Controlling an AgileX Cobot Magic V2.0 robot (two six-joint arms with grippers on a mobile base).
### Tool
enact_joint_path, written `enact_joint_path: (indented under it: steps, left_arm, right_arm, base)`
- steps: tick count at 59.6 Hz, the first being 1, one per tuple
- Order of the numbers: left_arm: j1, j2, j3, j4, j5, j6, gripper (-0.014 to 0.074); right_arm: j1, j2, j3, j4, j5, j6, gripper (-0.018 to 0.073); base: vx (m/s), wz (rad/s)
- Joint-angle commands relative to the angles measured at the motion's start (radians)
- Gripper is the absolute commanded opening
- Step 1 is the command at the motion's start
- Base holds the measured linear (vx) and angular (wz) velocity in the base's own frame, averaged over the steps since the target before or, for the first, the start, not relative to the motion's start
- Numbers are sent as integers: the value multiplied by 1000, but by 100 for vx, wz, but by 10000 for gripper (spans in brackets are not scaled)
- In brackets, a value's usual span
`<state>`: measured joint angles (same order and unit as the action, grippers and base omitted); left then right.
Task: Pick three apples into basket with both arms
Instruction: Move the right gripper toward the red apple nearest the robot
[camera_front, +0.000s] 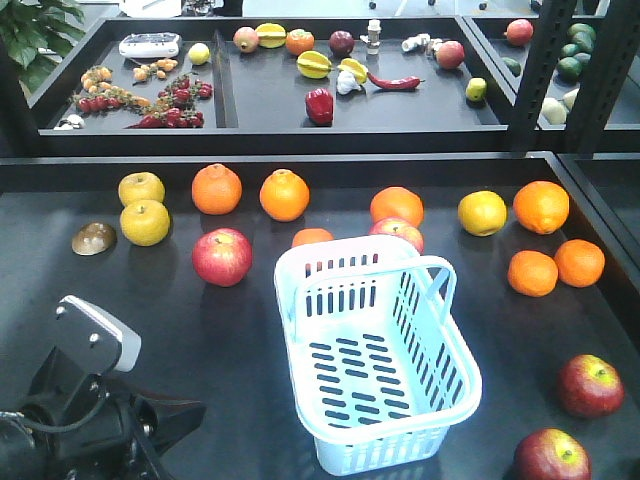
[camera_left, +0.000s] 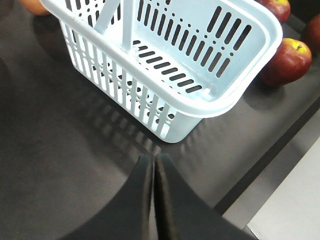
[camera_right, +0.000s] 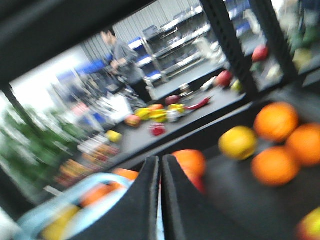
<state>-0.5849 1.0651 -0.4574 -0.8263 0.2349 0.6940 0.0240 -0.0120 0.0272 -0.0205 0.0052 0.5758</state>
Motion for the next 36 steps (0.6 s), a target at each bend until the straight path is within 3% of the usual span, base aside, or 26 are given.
enact_joint_path:
  steps: [1,11,20,26,36]
  left_arm:
    - [-6,-18,-23,-23,-35,-5,-6]
    - [-6,-18,-23,-23,-35,-5,-6]
    - [-6,-18,-23,-24,-31,-5,-6]
    - [-6,-18,-23,-24,-32,-5,-6]
    - [-6,-18,-23,-24,-32,-5,-6]
  right_arm:
    - [-4,-11,14,142,-71,156,-5]
    - [-4,-11,3,257,-82,242,-5]
    - [-4,-10,-111,208,-45,176,-5]
    - [-4,39,-253,135,103,68,-5]
    - [-4,246,-503,-37,498,-160,-5]
  base:
    - [0,0]
    - [0,0]
    - [0,0]
    - [0,0]
    - [0,0]
